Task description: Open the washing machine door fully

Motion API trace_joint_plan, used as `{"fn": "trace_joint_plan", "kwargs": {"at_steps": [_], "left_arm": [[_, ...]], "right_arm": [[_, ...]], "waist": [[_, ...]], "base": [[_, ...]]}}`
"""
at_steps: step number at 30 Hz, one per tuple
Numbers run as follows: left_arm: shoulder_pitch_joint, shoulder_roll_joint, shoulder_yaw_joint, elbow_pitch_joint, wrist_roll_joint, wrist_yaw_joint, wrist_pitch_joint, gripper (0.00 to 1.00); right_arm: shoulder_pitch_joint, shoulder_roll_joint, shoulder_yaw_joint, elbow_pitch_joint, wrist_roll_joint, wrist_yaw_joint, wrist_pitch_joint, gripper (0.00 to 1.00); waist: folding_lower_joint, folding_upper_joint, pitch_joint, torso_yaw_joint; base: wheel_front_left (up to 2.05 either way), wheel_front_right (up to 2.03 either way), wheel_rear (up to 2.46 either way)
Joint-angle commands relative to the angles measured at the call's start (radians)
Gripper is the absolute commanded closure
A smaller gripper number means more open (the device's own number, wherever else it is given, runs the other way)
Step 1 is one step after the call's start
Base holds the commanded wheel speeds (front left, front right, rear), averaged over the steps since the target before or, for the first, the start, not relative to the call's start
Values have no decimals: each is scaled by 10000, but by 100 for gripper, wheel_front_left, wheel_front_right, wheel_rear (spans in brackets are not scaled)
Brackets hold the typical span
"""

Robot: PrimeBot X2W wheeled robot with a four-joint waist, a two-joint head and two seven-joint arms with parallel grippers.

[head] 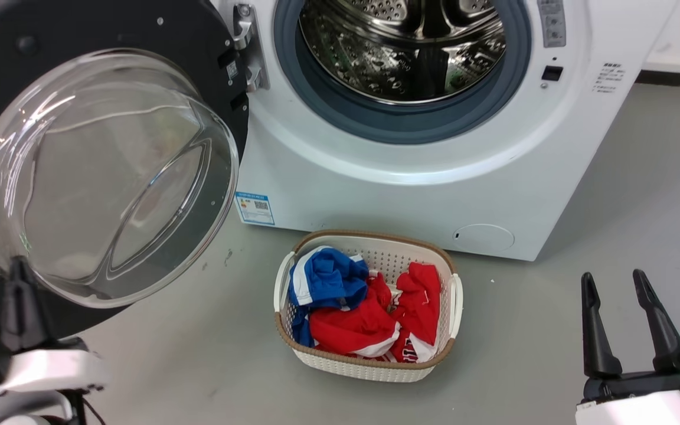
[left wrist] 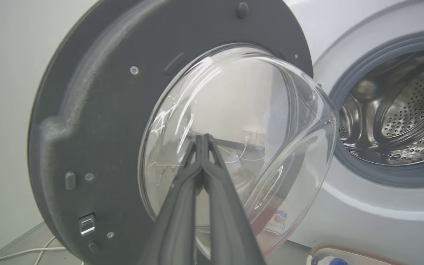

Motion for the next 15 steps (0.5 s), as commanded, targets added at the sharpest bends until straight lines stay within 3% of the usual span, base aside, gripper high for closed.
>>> {"fn": "trace_joint_plan", "kwargs": {"at_steps": [1, 15], "left_arm": [[283, -82, -231, -202, 108, -82, -23, 100], [1682, -391, -2398, -1107, -2, 0, -23, 100]], "right_arm": [[145, 30, -15, -72, -55, -2, -21, 0], [594, 28, -6, -343, 73, -2, -20, 0]], "waist": [[0, 0, -183, -99], [0, 0, -691, -761]], "base": [[0, 0, 0], [0, 0, 0]]}}
